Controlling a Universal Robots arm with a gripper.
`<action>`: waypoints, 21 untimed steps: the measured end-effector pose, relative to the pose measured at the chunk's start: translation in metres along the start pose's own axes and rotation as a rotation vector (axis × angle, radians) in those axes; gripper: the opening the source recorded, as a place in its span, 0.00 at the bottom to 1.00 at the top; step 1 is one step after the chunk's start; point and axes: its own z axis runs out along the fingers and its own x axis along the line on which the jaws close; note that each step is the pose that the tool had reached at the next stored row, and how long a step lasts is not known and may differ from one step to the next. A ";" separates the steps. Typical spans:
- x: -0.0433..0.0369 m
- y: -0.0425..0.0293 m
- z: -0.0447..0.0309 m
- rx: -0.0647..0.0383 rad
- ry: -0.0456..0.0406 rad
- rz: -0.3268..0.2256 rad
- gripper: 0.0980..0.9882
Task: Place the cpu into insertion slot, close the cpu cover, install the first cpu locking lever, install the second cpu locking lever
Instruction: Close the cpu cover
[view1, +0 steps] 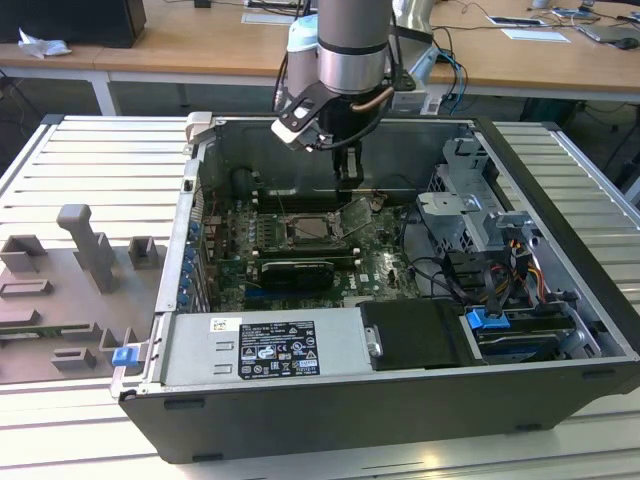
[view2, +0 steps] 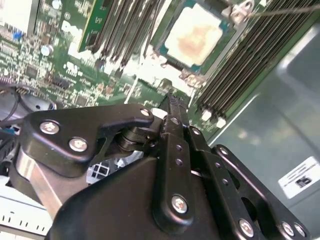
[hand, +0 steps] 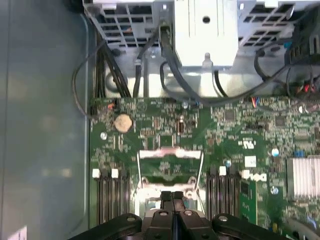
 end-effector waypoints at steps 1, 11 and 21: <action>0.0001 0.0045 0.0004 0.000 -0.0001 0.000 0.01; 0.0003 0.0264 0.0046 0.000 0.0000 0.000 0.01; 0.0005 0.0410 0.0093 0.000 0.0001 0.000 0.01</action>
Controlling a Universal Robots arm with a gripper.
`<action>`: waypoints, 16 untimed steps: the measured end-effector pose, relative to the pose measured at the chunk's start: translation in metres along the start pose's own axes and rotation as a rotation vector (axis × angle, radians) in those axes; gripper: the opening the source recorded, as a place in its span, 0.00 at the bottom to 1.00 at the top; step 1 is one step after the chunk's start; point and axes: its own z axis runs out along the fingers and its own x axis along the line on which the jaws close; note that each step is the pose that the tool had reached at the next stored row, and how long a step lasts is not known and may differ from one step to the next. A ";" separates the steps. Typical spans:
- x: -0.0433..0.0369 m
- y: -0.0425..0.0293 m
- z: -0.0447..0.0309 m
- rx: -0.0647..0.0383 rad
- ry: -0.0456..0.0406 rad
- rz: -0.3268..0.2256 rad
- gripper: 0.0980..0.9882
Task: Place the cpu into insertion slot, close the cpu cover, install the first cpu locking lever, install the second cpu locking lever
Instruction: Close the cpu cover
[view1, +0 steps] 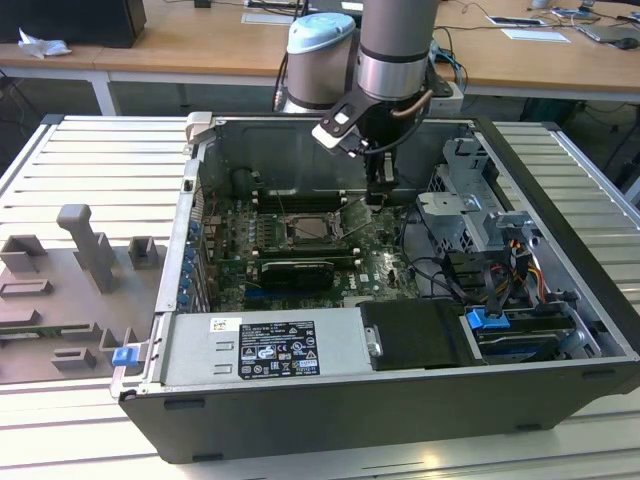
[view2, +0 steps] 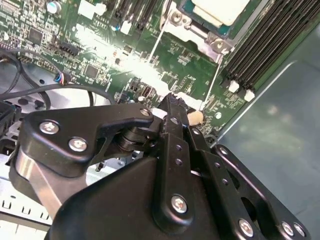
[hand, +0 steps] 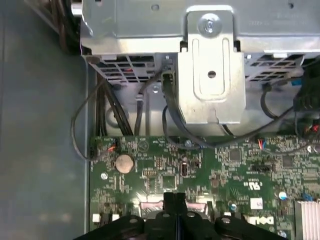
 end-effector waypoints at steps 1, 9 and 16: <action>0.0000 0.0009 0.0004 0.000 0.0000 0.000 0.01; 0.0002 0.0120 0.0054 0.000 0.0001 0.000 0.01; 0.0000 0.0129 0.0116 0.036 -0.0007 0.000 0.01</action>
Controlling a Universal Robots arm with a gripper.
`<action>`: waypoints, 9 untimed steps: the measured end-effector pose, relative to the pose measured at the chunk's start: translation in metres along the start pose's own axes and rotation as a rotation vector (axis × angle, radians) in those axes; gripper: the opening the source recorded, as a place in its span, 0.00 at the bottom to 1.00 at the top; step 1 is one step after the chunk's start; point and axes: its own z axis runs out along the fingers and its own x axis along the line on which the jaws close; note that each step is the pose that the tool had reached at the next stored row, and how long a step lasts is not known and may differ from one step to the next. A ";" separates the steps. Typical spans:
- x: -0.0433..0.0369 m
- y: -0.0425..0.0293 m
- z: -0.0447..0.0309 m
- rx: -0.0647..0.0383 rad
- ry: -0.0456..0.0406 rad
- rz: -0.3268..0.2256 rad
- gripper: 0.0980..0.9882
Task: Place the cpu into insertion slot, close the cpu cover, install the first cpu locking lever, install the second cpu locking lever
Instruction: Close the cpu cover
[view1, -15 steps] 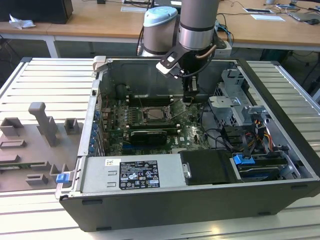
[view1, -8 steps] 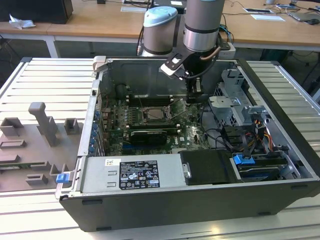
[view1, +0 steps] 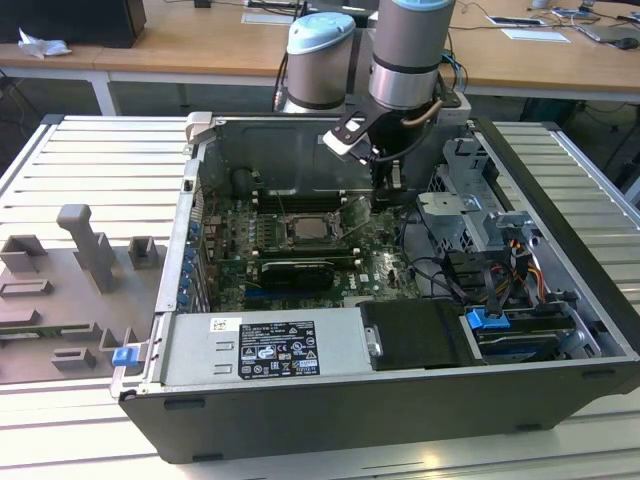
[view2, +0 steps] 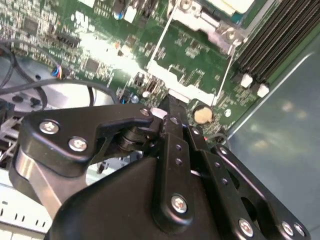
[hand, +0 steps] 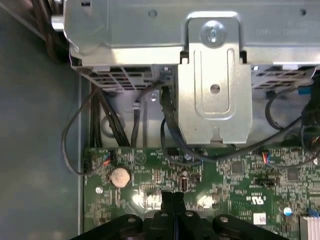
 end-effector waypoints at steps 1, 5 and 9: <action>0.0001 0.0001 0.0000 0.016 -0.0001 0.000 0.01; 0.0000 -0.0030 -0.0004 0.019 -0.0001 0.000 0.01; -0.0001 -0.0092 -0.0006 0.019 0.0000 0.000 0.01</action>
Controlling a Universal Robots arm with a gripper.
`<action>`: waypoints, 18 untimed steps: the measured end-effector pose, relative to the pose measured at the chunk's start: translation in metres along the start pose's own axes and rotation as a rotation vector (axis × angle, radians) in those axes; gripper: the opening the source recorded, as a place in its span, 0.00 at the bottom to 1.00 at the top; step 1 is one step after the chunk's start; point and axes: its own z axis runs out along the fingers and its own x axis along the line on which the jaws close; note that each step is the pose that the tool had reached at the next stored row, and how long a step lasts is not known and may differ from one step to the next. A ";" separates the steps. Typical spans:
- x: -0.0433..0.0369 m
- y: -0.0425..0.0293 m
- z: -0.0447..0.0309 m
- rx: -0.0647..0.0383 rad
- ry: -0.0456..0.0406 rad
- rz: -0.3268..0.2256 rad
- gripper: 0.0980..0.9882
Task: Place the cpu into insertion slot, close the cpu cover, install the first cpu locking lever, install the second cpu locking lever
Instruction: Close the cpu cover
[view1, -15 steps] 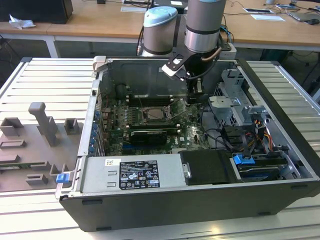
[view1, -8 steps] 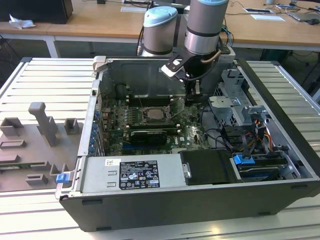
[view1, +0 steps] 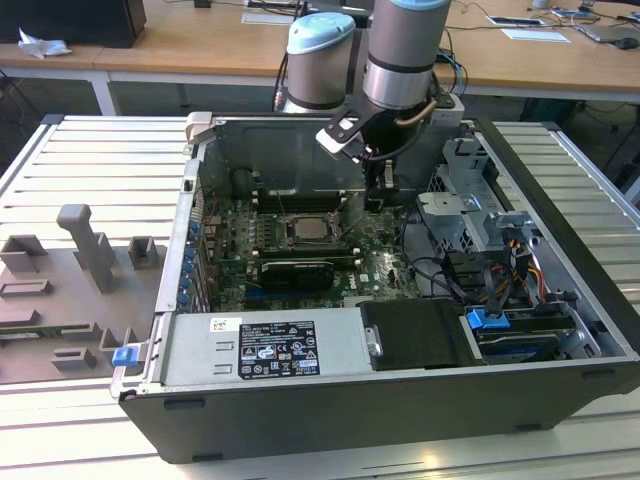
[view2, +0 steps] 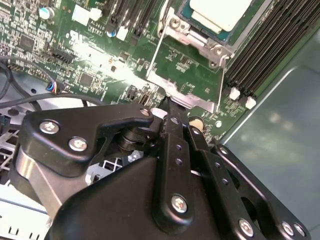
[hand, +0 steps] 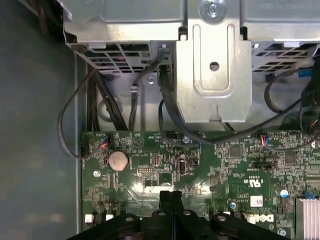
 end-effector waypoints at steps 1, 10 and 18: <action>0.0000 -0.0009 0.0000 0.000 0.0000 0.000 0.01; 0.0000 -0.0057 -0.0001 0.000 0.0000 0.000 0.01; -0.0001 -0.0084 -0.0001 0.000 0.0000 0.000 0.01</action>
